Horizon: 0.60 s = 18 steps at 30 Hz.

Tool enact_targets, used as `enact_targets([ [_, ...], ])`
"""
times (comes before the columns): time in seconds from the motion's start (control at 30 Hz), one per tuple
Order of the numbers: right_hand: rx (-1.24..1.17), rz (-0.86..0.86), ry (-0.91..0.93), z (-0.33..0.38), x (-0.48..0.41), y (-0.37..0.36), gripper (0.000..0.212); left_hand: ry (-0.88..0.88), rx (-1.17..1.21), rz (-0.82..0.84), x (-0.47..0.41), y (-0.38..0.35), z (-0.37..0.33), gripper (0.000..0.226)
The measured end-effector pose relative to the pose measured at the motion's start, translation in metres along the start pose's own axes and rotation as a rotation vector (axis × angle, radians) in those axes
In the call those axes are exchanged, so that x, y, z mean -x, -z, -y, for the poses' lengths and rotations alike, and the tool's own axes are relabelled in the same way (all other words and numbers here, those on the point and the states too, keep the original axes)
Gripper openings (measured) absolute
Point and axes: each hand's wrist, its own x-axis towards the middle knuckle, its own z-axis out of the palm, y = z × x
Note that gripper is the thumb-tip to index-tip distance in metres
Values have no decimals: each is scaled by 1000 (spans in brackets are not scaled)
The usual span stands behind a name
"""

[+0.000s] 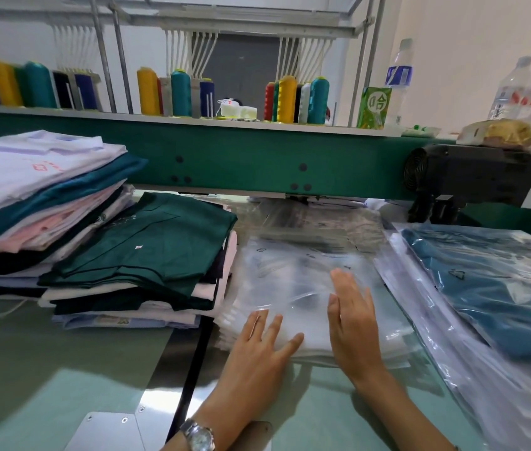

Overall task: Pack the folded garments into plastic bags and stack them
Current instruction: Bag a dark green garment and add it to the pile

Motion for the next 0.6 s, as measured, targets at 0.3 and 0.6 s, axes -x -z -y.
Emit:
enact_targets([
  [0.3, 4, 254, -7, -6, 6, -5, 51, 2, 118, -121, 6, -9, 2, 60],
  [0.6, 29, 459, -82, -5, 8, -3, 42, 166, 245, -744, 7, 24, 58, 28],
])
